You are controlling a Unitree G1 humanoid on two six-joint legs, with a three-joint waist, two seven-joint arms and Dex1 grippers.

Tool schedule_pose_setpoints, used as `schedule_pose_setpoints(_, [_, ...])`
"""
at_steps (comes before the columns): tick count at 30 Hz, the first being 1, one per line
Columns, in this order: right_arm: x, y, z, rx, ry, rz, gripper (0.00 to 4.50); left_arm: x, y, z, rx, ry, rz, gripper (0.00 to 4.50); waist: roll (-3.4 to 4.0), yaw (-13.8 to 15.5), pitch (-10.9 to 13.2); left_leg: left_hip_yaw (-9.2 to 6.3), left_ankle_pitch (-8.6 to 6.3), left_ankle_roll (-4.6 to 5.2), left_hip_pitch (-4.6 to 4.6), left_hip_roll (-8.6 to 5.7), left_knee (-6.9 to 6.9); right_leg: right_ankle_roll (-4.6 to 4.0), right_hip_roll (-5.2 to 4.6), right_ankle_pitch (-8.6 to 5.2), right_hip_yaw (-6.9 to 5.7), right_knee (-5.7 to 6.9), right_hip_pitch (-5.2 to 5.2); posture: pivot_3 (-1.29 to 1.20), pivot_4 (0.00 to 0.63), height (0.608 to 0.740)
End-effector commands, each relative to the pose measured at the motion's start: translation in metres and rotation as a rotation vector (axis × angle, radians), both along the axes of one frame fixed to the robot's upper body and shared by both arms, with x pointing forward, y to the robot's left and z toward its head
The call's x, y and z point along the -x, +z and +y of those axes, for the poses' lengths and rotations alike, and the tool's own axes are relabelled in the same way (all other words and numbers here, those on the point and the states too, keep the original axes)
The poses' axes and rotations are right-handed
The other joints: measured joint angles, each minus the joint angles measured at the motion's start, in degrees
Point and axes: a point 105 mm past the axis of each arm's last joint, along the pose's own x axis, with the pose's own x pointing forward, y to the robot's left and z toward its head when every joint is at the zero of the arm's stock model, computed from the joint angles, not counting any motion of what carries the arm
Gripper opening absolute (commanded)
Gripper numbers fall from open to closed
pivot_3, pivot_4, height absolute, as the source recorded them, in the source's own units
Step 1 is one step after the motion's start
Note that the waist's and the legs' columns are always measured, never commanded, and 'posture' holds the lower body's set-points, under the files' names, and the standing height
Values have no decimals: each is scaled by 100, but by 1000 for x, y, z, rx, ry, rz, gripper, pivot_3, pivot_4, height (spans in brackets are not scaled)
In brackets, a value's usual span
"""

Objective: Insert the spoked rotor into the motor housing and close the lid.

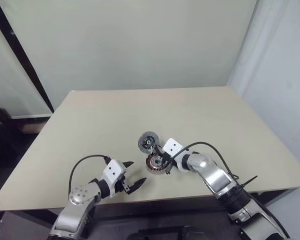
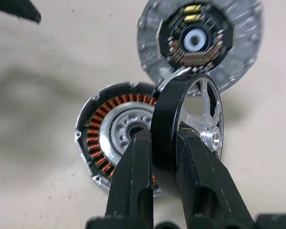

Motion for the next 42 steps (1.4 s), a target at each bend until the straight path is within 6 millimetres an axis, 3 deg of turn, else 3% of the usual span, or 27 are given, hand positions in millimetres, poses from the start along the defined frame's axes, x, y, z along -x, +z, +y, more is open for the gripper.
schedule_pose_setpoints(1, [-9,33,-2,-15,-8,-130,339,-3,9,-2,4,-9,-45,4500,0,0,0,0,0,0,0,0,0,0,0,0,0,0,0,0,0,740])
schedule_pose_setpoints(6, [2,39,2,39,66,-163,339,-2,9,-2,2,-12,-43,4500,0,13,0,1,0,0,0,0,1,-1,0,-1,0,0,0,0,0,740])
schedule_pose_setpoints(14, [21,20,14,99,155,-140,339,-3,10,-3,2,-15,-44,4500,0,13,0,0,0,0,1,2,0,-9,2,-5,-2,1,0,0,0,740])
schedule_pose_setpoints(29, [17,-2,13,126,137,-113,339,-2,10,-1,-3,-7,-42,4500,-2,16,-1,0,0,0,2,0,11,-12,-1,-7,-2,4,5,0,0,740])
schedule_pose_setpoints(42, [25,-8,16,144,172,-88,339,-3,10,-1,0,-6,-45,4500,-2,16,-1,-1,0,0,4,1,19,-12,-1,-7,-2,8,8,0,0,740])
